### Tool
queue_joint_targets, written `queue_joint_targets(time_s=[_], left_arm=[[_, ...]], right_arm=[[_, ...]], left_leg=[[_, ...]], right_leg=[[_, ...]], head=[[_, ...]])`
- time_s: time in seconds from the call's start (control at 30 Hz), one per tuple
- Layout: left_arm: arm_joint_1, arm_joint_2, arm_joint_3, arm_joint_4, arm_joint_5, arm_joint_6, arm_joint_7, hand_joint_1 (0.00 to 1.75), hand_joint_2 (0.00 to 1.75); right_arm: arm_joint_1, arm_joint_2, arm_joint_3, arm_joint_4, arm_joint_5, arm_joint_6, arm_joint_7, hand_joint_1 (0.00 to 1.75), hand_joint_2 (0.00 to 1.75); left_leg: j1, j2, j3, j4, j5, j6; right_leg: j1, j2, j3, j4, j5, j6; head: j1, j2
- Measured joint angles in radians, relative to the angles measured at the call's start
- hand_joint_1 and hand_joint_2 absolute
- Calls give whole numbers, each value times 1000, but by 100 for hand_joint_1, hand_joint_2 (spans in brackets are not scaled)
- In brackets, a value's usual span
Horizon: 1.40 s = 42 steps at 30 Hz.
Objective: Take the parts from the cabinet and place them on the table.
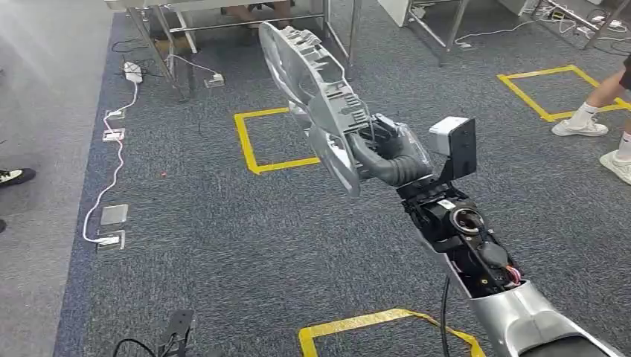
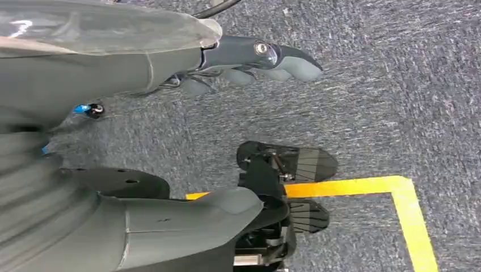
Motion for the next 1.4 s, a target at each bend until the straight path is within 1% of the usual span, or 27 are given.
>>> queue_joint_targets(time_s=[0.07,0.1,0.13,0.2,0.27,0.33,0.47,0.73,1.1,1.4], left_arm=[[0,0,0,0,0,-2,0,0,175],[0,0,0,0,-4,-19,1,0,175],[0,0,0,0,-10,-33,6,0,175],[4,-3,0,0,-14,-40,17,0,175],[8,-6,0,0,-16,-41,18,0,175],[8,-9,0,0,-18,-42,18,0,175],[6,-9,-1,0,-18,-47,23,0,175],[0,-9,-1,0,-19,-55,29,0,175],[-3,-9,-1,0,-19,-57,29,0,175],[-4,-9,-2,0,-20,-59,32,0,175]], right_arm=[[0,0,0,0,0,-9,-6,175,175],[4,0,-4,-8,-1,-38,-27,175,175],[10,-4,-13,-27,-15,-69,-32,175,175],[11,-22,-43,-97,-52,-106,43,175,175],[10,-36,-77,-150,-58,-114,86,175,175],[14,-45,-100,-191,-58,-115,97,175,175],[17,-53,-132,-251,-53,-101,79,175,175],[17,-67,-153,-324,-47,-97,79,175,175],[18,-78,-164,-362,-47,-101,82,175,175],[36,-80,-165,-363,-54,-105,78,175,175]], left_leg=[[0,0,0,0,0,0],[0,0,0,1,0,0],[0,0,0,1,0,0],[0,0,0,1,0,0],[0,0,0,1,0,0],[0,2,0,1,-1,1],[-1,3,0,1,-1,1],[0,3,0,1,-1,1],[0,3,0,1,-1,1],[0,3,0,1,-1,1]], right_leg=[[0,0,0,0,0,0],[0,0,-1,0,0,0],[0,0,-1,0,0,0],[0,0,0,0,0,0],[0,0,0,0,0,0],[0,2,-1,0,0,0],[0,2,-1,0,0,0],[0,2,-1,0,0,0],[0,2,0,0,0,0],[0,2,0,0,0,0]], head=[[0,0],[0,0],[0,0],[0,0],[1,0],[1,0],[1,0],[1,0],[1,0],[1,0]])
